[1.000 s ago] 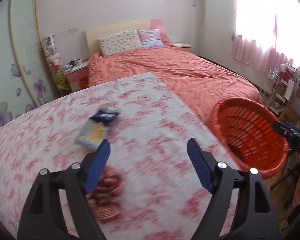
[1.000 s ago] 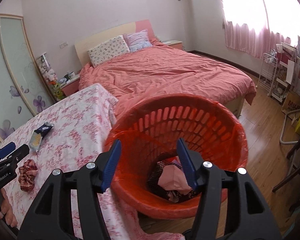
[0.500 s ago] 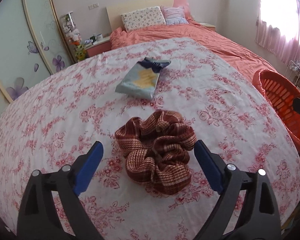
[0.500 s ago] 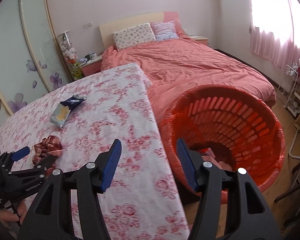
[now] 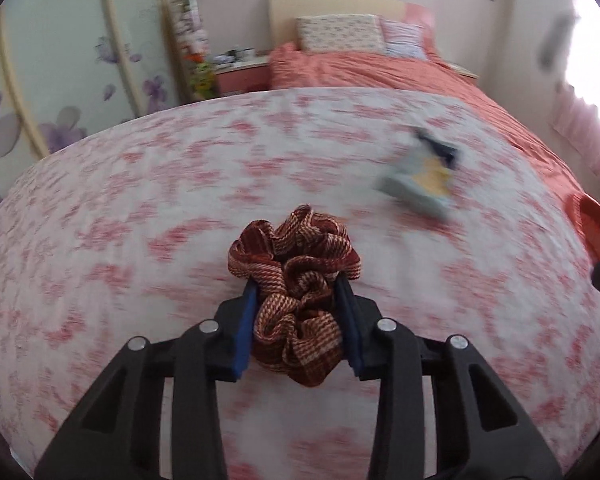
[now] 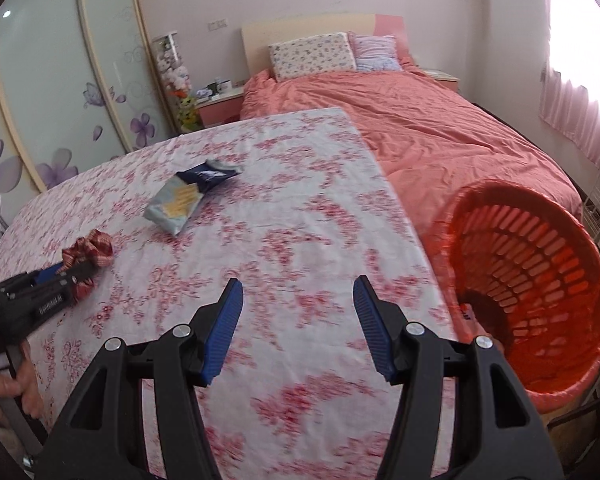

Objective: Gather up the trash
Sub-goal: 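Grasp the brown plaid scrunchie with the left tool while the right tool grasps the cracker wrapper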

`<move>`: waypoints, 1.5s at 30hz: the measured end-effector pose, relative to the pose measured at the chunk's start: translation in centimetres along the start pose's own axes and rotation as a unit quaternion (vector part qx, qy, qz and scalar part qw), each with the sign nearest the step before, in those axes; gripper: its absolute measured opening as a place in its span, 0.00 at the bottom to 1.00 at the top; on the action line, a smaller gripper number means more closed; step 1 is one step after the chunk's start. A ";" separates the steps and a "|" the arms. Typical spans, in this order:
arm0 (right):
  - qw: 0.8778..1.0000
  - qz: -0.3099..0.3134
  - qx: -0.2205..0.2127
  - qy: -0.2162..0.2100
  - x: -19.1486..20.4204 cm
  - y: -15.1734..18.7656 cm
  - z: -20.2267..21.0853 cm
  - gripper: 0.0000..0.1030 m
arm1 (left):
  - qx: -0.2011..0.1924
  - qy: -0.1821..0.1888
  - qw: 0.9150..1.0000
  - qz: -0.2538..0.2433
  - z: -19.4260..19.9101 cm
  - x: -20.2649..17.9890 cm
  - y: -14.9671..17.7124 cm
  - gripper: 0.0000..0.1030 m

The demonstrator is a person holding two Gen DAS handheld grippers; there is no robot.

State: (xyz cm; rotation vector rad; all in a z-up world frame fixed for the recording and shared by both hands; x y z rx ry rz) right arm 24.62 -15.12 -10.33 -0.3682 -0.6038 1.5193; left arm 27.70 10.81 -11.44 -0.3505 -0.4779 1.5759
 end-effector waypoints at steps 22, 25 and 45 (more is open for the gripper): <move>0.997 -0.037 0.036 -0.051 9.7 -7.1 -9.0 0.68 | 0.023 0.006 0.998 0.064 -3.0 7.0 -1.0 0.54; 0.996 -0.057 0.049 -0.047 10.1 -8.0 -10.2 0.68 | 0.023 0.008 0.998 0.065 -3.0 7.0 -1.0 0.54; 0.997 -0.028 0.069 -0.031 5.4 -3.9 -7.3 0.54 | 0.022 0.009 0.998 0.066 -3.0 7.0 -1.0 0.54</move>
Point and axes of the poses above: each gripper's, at about its wrist camera, not at the fingertips, and z roughly against the way its jaws point, x to its left, y to its underside, the point moved 4 cm from there along -z, roughly the way its jaws point, and after that the axes turned 10 degrees about x, right-handed, at the moved point
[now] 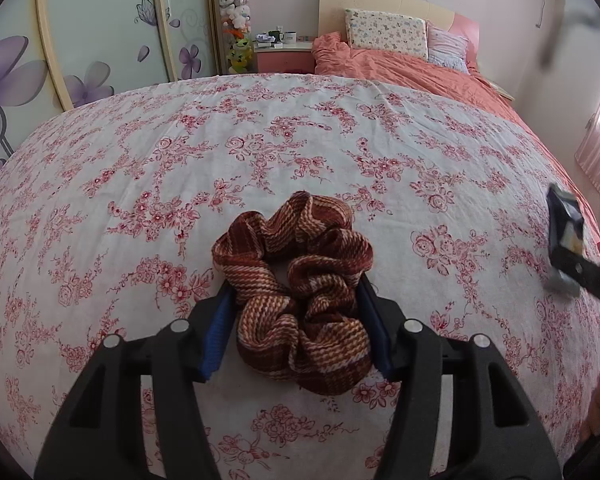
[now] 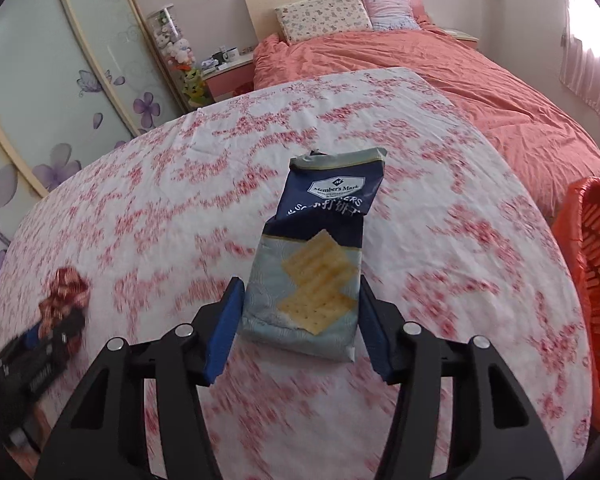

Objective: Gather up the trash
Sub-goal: 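Grasp the brown plaid scrunchie with the left tool while the right tool grasps the cracker wrapper, then lift and carry the scrunchie and cracker wrapper over the orange basket with both tools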

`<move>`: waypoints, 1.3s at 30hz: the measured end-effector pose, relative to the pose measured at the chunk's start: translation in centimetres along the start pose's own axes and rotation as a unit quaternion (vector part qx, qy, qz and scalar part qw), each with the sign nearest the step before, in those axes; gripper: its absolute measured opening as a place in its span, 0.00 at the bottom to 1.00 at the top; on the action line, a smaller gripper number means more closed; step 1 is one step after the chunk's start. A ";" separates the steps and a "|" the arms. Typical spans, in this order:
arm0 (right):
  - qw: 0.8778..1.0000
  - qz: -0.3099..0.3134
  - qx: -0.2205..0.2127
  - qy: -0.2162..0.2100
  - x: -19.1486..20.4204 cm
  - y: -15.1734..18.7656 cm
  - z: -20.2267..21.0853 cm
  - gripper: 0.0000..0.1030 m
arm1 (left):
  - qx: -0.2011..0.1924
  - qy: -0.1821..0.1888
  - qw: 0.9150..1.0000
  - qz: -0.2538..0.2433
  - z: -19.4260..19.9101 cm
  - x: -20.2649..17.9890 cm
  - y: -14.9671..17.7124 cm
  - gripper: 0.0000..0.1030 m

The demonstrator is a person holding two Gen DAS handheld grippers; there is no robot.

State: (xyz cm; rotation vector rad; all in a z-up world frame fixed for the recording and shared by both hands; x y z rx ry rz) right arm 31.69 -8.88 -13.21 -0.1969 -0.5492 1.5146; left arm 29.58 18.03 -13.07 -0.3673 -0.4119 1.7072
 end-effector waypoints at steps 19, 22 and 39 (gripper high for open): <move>1.000 -0.006 -0.010 0.018 -1.9 0.7 0.6 0.54 | -0.009 -0.001 1.000 -0.012 -0.1 -0.5 -0.8 0.44; 0.999 0.006 -0.017 0.027 -1.8 1.1 1.0 0.53 | -0.015 -0.003 1.000 -0.015 0.2 -0.5 -0.8 0.40; 0.993 0.058 -0.077 0.074 -1.6 1.8 5.5 0.53 | -0.051 -0.013 0.998 -0.046 3.9 -2.9 -0.6 0.39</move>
Point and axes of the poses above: each gripper's, at about its wrist camera, not at the fingertips, and z roughly against the way its jaws point, x to its left, y to its underside, the point moved 4 cm from there along -z, roughly the way its jaws point, and after that the axes turned 10 degrees about x, right-handed, at the moved point
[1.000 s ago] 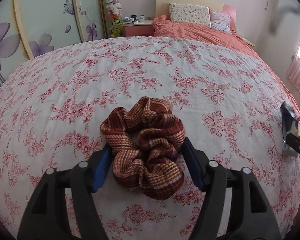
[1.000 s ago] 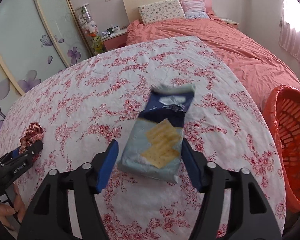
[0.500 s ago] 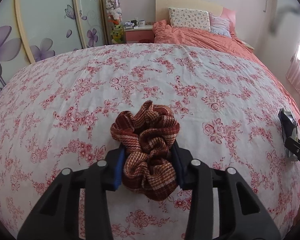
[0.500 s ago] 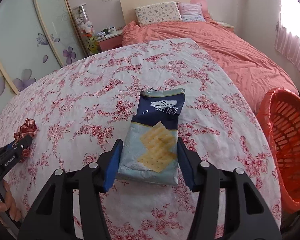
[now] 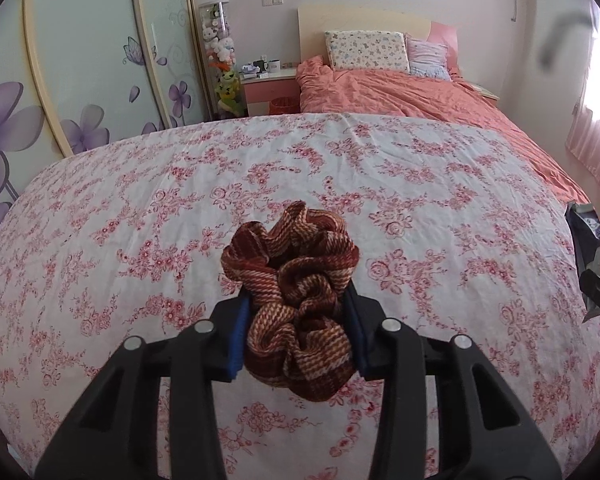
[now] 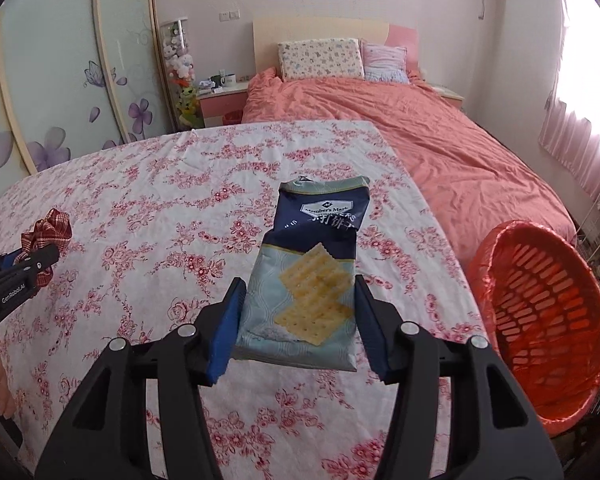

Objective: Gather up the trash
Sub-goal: 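Lift and carry the scrunchie and cracker wrapper over the orange basket with both tools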

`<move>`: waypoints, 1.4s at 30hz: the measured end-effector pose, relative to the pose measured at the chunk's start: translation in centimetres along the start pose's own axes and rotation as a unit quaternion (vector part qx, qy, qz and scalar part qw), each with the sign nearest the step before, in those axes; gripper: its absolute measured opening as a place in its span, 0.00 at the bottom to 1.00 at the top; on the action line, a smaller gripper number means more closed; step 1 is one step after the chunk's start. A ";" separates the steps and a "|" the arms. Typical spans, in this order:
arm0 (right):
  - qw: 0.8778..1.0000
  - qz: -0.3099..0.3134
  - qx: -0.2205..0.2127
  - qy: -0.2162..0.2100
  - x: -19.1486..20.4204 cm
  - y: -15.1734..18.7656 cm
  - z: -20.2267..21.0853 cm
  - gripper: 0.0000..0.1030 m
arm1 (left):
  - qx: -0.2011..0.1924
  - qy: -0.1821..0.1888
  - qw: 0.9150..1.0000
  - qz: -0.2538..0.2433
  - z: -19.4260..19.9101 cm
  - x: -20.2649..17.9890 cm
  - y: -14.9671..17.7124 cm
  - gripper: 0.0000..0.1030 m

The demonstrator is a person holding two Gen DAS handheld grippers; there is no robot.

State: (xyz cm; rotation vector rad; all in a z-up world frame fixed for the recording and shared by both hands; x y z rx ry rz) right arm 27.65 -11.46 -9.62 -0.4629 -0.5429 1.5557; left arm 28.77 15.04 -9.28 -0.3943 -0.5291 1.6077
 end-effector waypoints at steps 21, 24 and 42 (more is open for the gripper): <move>0.998 -0.033 -0.062 -0.005 -4.5 0.7 6.6 0.53 | -0.058 0.038 0.996 -0.056 7.2 -7.7 -0.9 0.39; 0.997 -0.037 -0.069 -0.004 -5.4 1.0 7.4 0.53 | -0.066 0.051 0.994 -0.065 8.3 -9.3 -1.0 0.39; 0.990 -0.099 -0.103 0.024 -13.7 3.3 11.4 0.53 | -0.096 0.127 0.976 -0.146 13.1 -21.1 -0.4 0.39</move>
Point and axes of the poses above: each gripper's, at about its wrist camera, not at the fingertips, and z roughly against the way its jaws point, x to its left, y to its underside, the point moved 4 cm from there along -z, roughly the way its jaws point, and after that the axes turned 10 degrees about x, right-handed, at the moved point
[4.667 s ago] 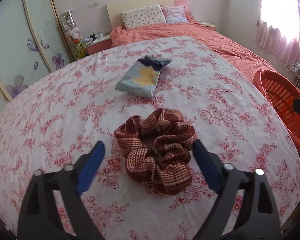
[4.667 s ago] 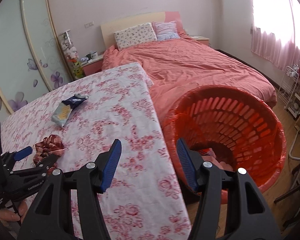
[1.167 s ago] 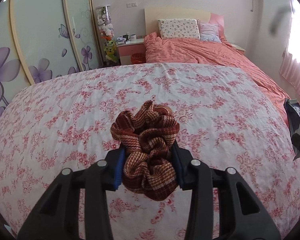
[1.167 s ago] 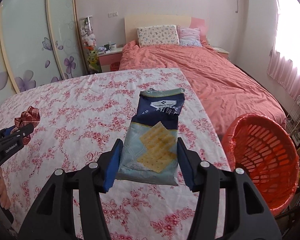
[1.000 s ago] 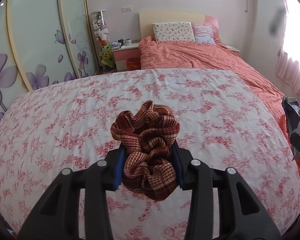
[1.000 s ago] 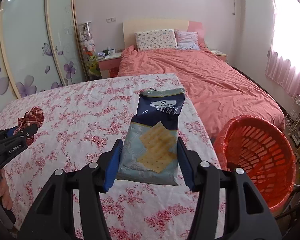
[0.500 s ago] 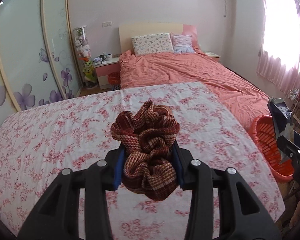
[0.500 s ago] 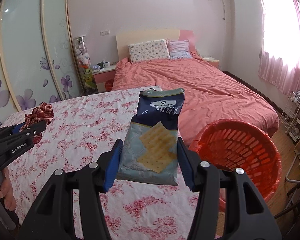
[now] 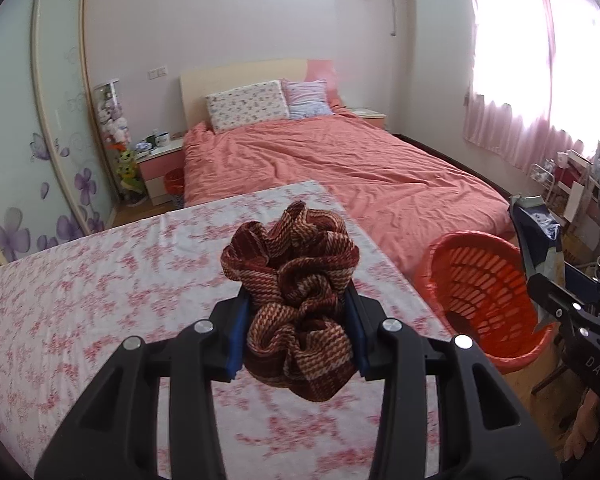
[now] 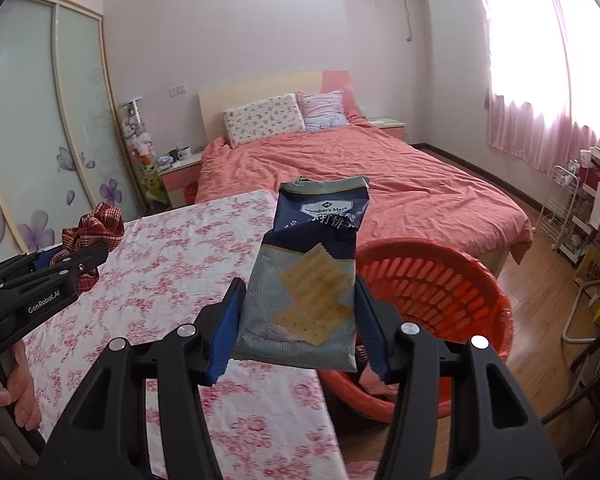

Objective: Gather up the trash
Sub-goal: 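Lift and carry the scrunchie and cracker wrapper over the orange basket with both tools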

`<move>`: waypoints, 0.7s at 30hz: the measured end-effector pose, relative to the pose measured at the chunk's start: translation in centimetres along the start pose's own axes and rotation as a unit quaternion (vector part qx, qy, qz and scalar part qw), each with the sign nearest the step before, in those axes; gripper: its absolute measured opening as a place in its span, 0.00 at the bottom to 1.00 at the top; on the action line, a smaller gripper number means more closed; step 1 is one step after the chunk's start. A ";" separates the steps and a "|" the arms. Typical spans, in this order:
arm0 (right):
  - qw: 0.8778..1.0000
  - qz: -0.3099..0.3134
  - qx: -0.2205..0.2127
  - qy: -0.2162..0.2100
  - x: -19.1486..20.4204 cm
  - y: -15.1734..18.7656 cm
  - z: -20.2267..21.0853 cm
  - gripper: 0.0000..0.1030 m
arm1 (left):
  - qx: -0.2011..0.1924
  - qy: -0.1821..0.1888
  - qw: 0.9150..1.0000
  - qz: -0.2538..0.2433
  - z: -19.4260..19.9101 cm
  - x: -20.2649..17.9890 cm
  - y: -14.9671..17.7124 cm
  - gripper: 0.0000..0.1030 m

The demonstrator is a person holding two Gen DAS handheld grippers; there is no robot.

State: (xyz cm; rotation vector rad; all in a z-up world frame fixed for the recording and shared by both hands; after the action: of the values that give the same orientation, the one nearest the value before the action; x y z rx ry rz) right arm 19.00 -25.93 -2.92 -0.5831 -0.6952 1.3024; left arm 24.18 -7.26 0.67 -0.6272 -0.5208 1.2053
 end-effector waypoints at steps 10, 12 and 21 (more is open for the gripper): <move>0.998 -0.040 -0.006 0.039 -5.3 0.4 0.9 0.53 | 0.009 0.057 0.998 -0.039 -2.0 -7.7 -1.3 0.40; 0.998 -0.048 -0.006 0.046 -6.2 0.4 0.8 0.53 | 0.012 0.066 0.997 -0.047 -2.5 -9.2 -1.3 0.40; 0.995 -0.082 -0.003 0.054 -9.2 0.6 0.2 0.53 | 0.023 0.118 0.990 -0.077 -4.7 -15.3 -1.8 0.40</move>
State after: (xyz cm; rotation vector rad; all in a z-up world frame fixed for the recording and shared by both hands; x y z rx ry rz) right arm 17.38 -34.86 -4.42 -0.5844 -0.6448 1.1079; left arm 24.28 -23.13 -2.14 -0.6676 -0.3341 0.9790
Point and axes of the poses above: each gripper's, at about its wrist camera, not at the fingertips, and z roughly against the way its jaws point, x to its left, y to its underside, the point moved 4 cm from there along -z, roughly the way its jaws point, and after that the axes turned 10 degrees about x, right-handed, at the moved point
